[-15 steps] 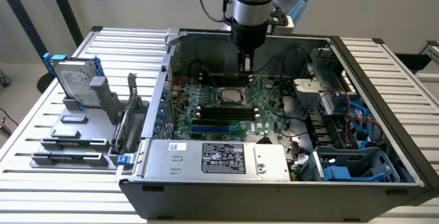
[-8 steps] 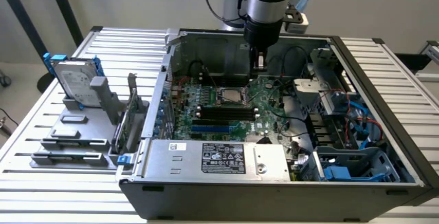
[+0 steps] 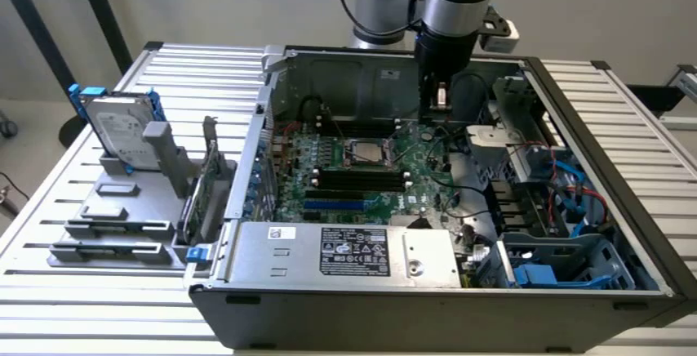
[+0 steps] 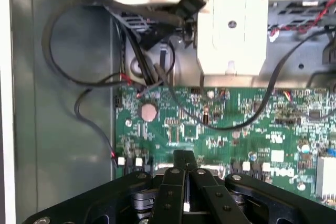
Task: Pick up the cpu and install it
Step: 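Close the cpu cover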
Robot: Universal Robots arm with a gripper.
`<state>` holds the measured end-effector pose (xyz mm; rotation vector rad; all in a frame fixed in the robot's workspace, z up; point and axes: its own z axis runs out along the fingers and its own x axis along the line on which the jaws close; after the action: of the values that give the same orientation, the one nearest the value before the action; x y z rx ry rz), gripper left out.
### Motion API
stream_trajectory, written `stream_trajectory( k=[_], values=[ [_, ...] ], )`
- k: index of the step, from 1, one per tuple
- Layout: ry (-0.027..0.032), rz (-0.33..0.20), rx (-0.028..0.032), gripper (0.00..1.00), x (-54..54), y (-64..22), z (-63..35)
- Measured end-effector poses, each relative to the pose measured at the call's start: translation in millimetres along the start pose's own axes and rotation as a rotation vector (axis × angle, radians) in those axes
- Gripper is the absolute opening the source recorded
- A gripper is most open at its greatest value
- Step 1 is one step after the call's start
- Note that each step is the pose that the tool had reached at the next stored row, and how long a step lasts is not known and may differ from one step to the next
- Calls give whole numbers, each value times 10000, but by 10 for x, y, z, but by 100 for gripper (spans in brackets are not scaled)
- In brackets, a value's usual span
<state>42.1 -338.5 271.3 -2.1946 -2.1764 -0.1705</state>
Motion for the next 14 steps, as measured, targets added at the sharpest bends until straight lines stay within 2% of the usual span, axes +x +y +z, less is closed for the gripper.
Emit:
stream_trajectory(
  k=[2,8,10,12,14],
  values=[
    [2,-9,1,11,-4,31,21],
    [1,-23,5,11,-23,47,129],
    [1,-20,26,11,-27,46,163],
    [2,-16,77,11,-30,45,188],
    [1,-2,207,11,-31,44,196]
  ],
)
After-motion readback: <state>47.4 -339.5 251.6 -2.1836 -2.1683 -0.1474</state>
